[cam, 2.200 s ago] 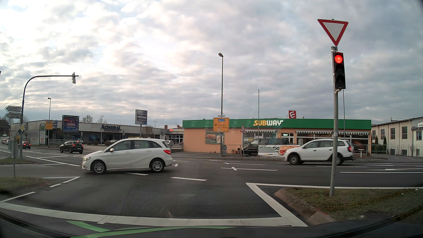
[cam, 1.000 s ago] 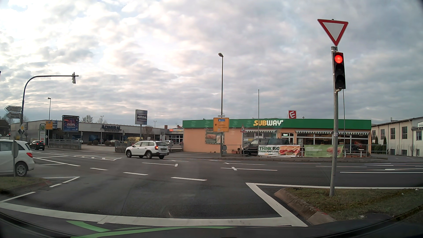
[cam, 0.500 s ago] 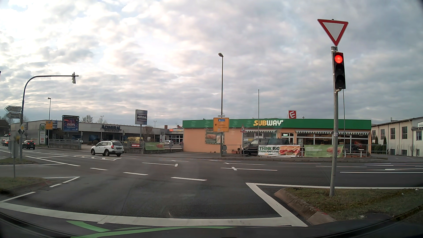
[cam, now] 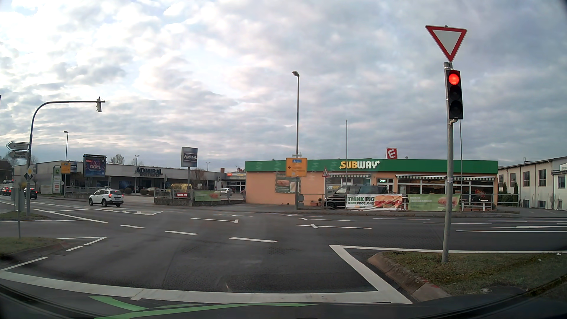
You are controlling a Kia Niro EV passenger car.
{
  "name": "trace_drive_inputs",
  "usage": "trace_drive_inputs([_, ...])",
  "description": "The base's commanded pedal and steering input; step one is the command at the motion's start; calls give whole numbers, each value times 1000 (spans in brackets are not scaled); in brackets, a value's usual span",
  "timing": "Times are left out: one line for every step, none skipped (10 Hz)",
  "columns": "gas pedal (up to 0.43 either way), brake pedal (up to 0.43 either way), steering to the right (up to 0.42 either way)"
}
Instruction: Follow the waypoints while adhering to traffic rules and regulations
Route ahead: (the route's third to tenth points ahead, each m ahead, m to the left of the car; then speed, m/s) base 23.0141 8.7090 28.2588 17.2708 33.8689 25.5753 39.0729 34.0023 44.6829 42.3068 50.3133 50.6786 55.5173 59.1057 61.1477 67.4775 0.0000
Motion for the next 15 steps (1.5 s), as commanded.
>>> trace_drive_inputs([0, 329, 48])
trace_drive_inputs([0, 329, 48])
trace_drive_inputs([0, 329, 48])
trace_drive_inputs([0, 329, 48])
trace_drive_inputs([0, 329, 48])
trace_drive_inputs([0, 329, 48])
trace_drive_inputs([0, 323, 48])
trace_drive_inputs([0, 329, 48])
trace_drive_inputs([0, 329, 48])
trace_drive_inputs([0, 329, 48])
trace_drive_inputs([0, 329, 48])
trace_drive_inputs([0, 329, 48])
trace_drive_inputs([0, 329, 48])
trace_drive_inputs([0, 329, 48])
trace_drive_inputs([0, 329, 48])
